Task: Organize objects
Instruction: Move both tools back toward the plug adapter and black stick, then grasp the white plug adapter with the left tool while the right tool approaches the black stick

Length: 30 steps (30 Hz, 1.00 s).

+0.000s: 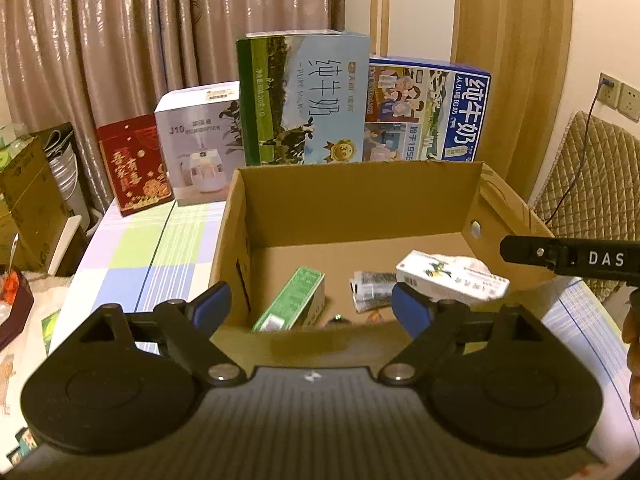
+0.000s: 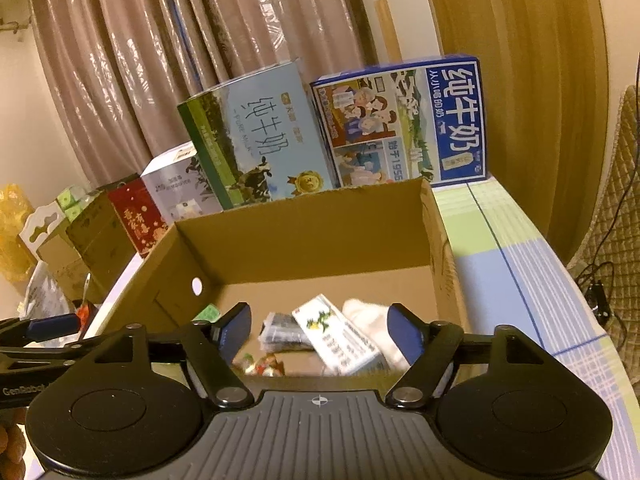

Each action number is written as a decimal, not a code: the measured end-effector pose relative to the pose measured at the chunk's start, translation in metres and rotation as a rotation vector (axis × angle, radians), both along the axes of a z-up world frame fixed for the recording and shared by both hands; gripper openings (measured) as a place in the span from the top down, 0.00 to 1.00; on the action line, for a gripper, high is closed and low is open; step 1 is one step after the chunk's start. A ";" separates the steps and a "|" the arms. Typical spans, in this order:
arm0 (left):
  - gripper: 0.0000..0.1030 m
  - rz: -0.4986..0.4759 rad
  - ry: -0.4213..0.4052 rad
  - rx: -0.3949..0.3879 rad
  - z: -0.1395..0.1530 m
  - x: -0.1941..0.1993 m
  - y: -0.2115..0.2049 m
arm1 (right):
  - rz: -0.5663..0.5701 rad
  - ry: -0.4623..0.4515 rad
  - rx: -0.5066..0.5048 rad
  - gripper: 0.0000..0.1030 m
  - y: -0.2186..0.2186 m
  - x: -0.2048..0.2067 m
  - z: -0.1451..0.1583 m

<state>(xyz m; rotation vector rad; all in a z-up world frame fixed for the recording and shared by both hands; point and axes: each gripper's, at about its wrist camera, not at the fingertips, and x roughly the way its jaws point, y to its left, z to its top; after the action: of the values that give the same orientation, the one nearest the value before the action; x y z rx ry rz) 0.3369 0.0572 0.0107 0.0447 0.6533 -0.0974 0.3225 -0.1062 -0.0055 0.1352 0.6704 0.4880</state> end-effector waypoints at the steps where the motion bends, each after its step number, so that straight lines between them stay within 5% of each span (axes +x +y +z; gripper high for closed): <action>1: 0.16 0.004 0.000 -0.007 0.000 -0.006 0.001 | 0.003 0.002 -0.004 0.23 -0.001 -0.005 0.000; 13: 0.02 0.053 0.034 -0.017 -0.010 -0.081 0.023 | 0.020 0.039 -0.068 0.02 -0.018 -0.052 0.002; 30: 0.01 0.024 0.117 0.040 -0.032 -0.133 0.036 | 0.137 0.100 -0.180 0.02 -0.014 -0.113 -0.028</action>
<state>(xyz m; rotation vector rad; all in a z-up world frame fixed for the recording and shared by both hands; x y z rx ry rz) 0.2043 0.0932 -0.0217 0.0697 0.7727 -0.0641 0.2098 -0.1201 -0.0330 -0.0565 0.8215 0.5521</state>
